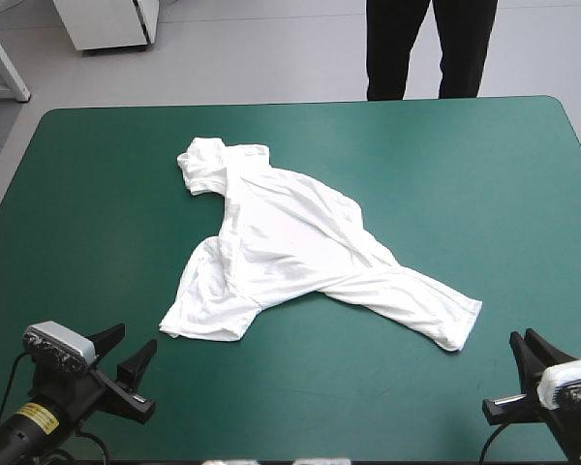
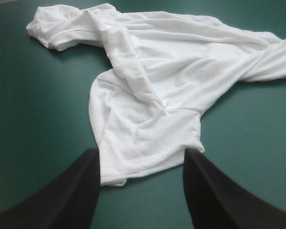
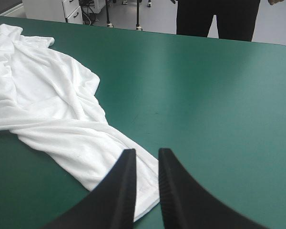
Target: Fold the cloth
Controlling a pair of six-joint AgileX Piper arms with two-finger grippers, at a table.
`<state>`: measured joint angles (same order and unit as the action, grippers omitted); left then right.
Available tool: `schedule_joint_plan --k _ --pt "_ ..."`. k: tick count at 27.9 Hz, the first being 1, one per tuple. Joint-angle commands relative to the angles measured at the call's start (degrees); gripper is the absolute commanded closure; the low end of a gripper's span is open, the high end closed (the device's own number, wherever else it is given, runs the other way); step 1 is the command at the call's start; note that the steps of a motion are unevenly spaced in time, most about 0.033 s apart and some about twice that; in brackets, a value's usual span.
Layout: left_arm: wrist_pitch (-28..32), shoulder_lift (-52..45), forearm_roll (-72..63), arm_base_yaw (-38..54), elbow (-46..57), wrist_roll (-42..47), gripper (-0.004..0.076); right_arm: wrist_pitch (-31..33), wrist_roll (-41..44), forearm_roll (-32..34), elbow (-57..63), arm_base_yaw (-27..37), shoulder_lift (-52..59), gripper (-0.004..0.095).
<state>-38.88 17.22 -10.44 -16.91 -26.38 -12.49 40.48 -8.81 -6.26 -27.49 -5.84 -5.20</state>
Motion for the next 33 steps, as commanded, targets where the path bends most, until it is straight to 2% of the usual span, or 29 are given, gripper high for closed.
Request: schedule_joint_plan --k 1,12,16,18,21,25,28,33 --pt "4.1 0.6 -0.9 0.0 -1.5 0.0 0.0339 -4.7 -0.4 -0.2 -1.2 -0.2 -1.3 0.0747" --pt "4.7 0.6 -0.9 0.0 -1.5 0.0 0.0339 -4.0 0.8 -0.2 -1.2 -0.2 -1.3 0.0747" --pt "9.5 0.6 -2.1 0.0 -1.5 0.6 0.0346 -0.7 2.3 0.0 -1.2 -0.2 -1.3 0.0747" --pt "10.4 0.6 -1.8 0.0 -1.9 0.6 0.0374 0.0 2.5 0.8 -1.6 -0.2 -1.3 0.0747" --pt "4.6 1.8 -1.3 0.0 -4.4 0.8 0.0426 0.8 3.3 2.0 -4.3 -0.2 -2.6 0.0746" --pt "-6.9 6.4 -1.2 0.0 -11.7 1.0 0.0432 5.5 3.3 3.9 -11.8 -0.2 -9.1 0.0720" --pt "-12.1 11.1 -1.2 0.0 -19.1 1.0 0.0430 9.2 2.6 3.9 -19.2 -0.2 -15.9 0.0627" --pt "-22.2 21.5 -0.4 0.0 -32.8 1.0 0.0426 11.2 2.9 2.6 -30.2 -0.2 -27.1 0.0405"
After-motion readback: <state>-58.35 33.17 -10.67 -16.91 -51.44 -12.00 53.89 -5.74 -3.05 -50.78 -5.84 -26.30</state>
